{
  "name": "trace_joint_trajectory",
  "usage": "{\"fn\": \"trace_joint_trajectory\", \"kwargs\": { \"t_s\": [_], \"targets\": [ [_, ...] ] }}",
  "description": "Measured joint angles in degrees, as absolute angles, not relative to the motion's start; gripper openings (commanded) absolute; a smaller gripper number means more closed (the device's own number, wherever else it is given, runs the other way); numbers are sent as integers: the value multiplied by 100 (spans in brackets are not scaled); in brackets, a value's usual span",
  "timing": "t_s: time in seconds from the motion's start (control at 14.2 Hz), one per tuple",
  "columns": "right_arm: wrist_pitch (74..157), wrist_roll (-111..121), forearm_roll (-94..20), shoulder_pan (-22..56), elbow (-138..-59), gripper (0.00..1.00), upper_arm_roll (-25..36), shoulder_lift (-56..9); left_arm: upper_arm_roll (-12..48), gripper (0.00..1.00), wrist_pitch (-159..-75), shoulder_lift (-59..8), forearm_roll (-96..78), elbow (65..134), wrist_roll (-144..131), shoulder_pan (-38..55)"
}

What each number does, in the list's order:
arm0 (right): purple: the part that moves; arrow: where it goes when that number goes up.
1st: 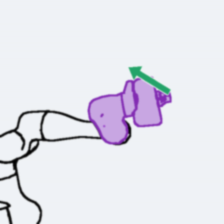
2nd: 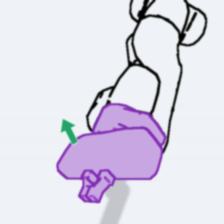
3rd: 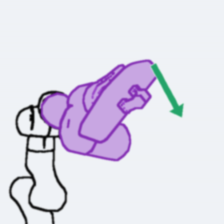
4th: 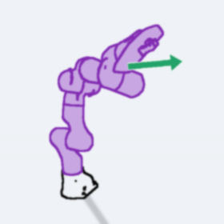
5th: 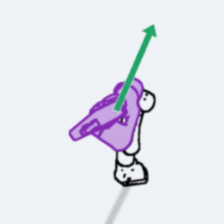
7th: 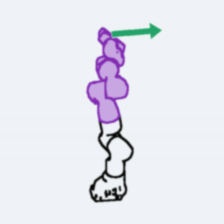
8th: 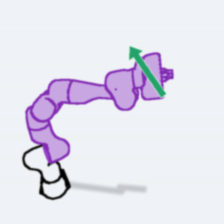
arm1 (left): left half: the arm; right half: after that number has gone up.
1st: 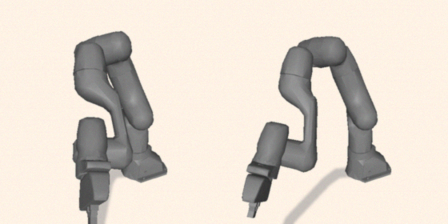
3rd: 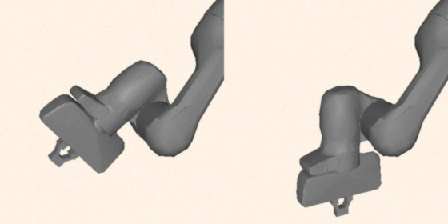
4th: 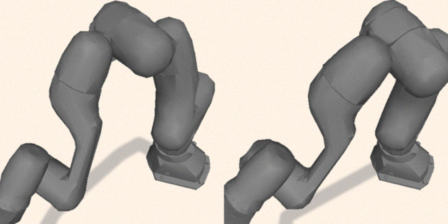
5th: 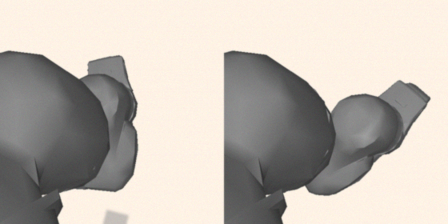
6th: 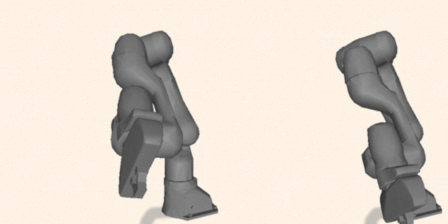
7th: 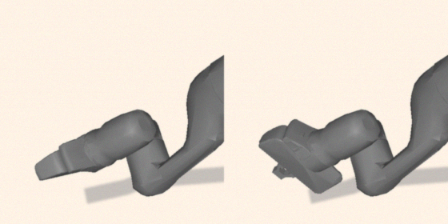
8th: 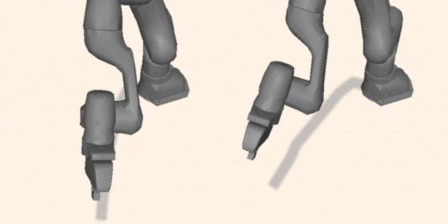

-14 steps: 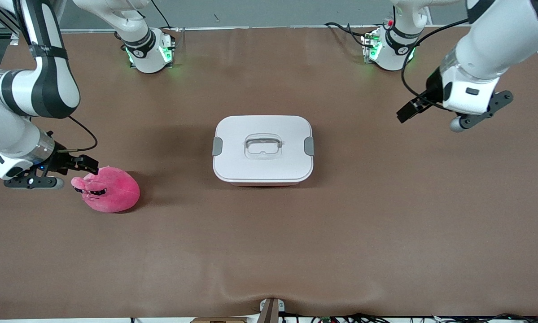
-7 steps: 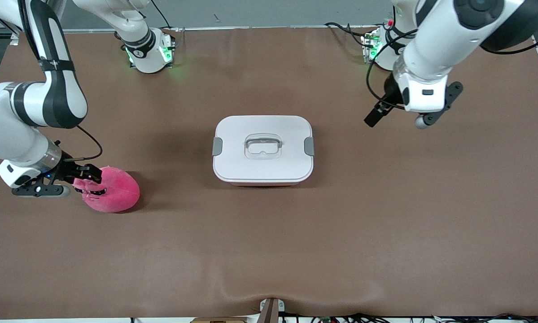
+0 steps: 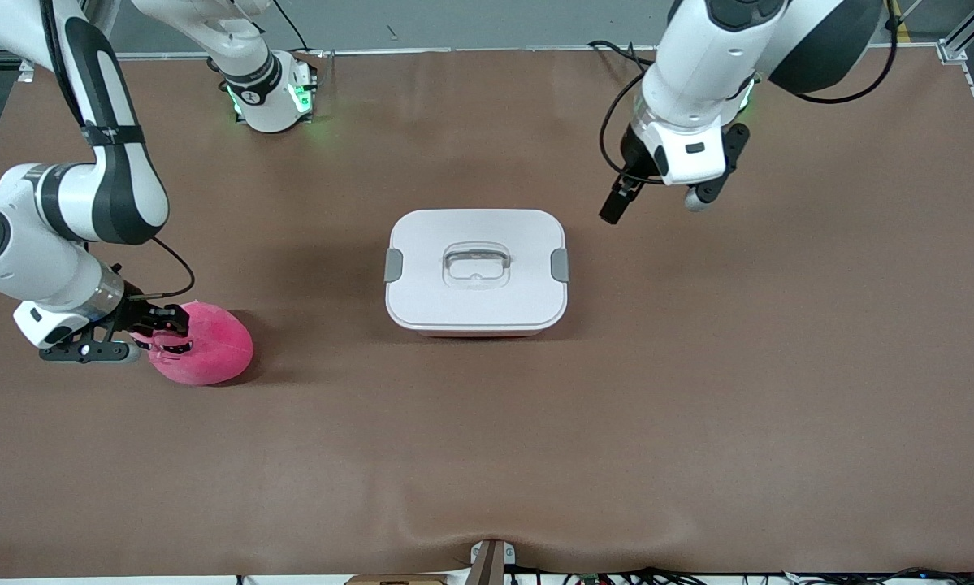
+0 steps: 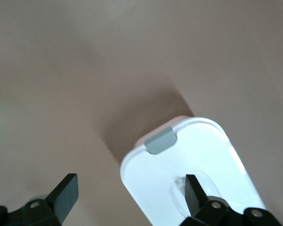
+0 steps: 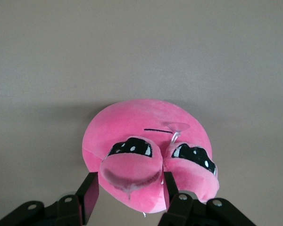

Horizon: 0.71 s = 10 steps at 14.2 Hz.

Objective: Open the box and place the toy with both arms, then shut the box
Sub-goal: 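Move the right gripper to the pink plush while the left gripper reaches the lid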

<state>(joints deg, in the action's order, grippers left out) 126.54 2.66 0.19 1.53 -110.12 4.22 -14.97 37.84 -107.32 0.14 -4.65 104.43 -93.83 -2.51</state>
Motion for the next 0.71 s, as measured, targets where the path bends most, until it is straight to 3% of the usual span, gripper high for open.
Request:
{"fn": "trace_joint_trajectory", "kwargs": {
  "t_s": [0.07,0.28,0.35,0.56,0.64,0.71],
  "targets": [
    [12654,266,19,154,-11012,44,420,-1497,3872,100,-10835,-32,-465,10448,-9720,-234],
    [12655,268,19,161,-11009,44,413,-1497,3951,100,-11104,-233,-402,10462,-10667,37],
    [12655,269,19,165,-11007,38,411,-1497,3957,100,-11201,-315,-291,10466,-10964,161],
    [12703,281,19,165,-10996,7,413,-1497,3965,100,-11538,-629,55,10470,-11803,513],
    [12720,283,19,165,-10992,0,414,-1497,3965,100,-11650,-737,198,10469,-12149,620],
    [12728,284,19,165,-10988,0,413,-1497,3966,100,-11770,-844,349,10465,-12541,734]
  ]
}}
